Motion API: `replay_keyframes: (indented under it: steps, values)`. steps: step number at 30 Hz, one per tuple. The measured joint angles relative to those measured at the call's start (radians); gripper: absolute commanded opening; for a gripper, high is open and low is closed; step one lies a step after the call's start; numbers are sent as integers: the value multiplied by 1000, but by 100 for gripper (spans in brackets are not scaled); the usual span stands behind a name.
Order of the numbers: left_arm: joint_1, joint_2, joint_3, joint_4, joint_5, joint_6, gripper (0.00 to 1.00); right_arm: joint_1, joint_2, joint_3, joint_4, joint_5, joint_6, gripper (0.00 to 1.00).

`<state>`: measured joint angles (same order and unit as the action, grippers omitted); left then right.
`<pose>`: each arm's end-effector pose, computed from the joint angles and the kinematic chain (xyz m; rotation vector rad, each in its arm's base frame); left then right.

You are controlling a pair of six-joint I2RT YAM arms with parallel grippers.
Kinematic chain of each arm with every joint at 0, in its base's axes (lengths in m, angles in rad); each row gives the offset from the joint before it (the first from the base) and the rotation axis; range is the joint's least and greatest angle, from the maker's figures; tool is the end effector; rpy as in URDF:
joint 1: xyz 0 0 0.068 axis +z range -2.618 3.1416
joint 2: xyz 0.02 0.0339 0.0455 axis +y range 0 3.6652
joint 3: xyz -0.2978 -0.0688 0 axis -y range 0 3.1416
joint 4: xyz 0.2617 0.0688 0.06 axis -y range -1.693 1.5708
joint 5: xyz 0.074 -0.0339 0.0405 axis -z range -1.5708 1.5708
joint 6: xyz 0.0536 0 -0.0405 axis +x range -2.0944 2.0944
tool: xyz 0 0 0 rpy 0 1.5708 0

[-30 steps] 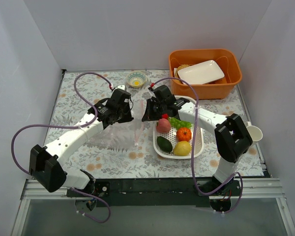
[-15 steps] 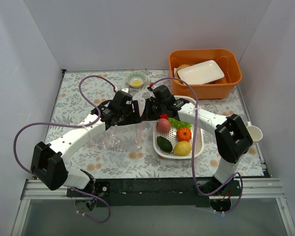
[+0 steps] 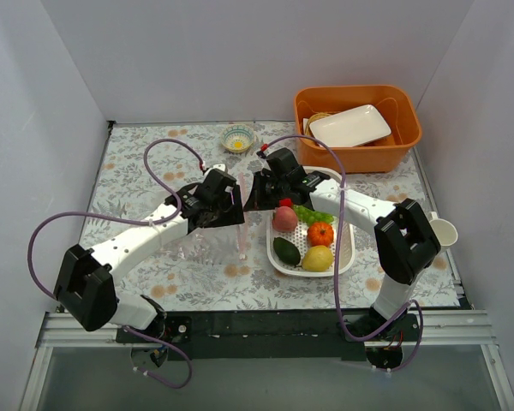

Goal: Place the food in the zip-top bag and seal the zipper
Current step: Open the zipper of the food storage bag.

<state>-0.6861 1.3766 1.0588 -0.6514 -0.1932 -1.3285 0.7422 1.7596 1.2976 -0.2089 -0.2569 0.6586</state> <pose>0.2398 -0.1831 0.2765 -0.8978 2.4499 -0.5490 0.3117 0.3044 0.2648 -0.2525 2.4162 0.9942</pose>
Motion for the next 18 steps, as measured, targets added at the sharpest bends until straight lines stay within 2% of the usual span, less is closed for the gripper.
replay_keyframes:
  steps: [5, 10, 12, 15, 16, 17, 18]
  values:
    - [-8, 42, 0, 5, -32, -14, 57, 0, 0, 0, -3, 0, -4, 1]
    - [-11, 104, 1, 11, -57, -23, 36, 0, 0, 0, -17, 0, -11, 1]
    - [-13, 112, 2, 8, -63, -23, 35, 0, 0, 0, -25, 1, -13, 1]
    - [-14, 112, 15, 3, -74, -24, 22, 0, 0, 0, -31, 12, -19, 1]
    - [-14, 111, 23, 1, -79, -24, 14, 0, 0, 0, -33, 18, -23, 1]
    - [-15, 109, 31, -2, -82, -24, 2, 0, 0, 0, -37, 23, -27, 1]
    - [-15, 106, 38, -5, -87, -26, 0, 0, 0, 0, -43, 29, -31, 1]
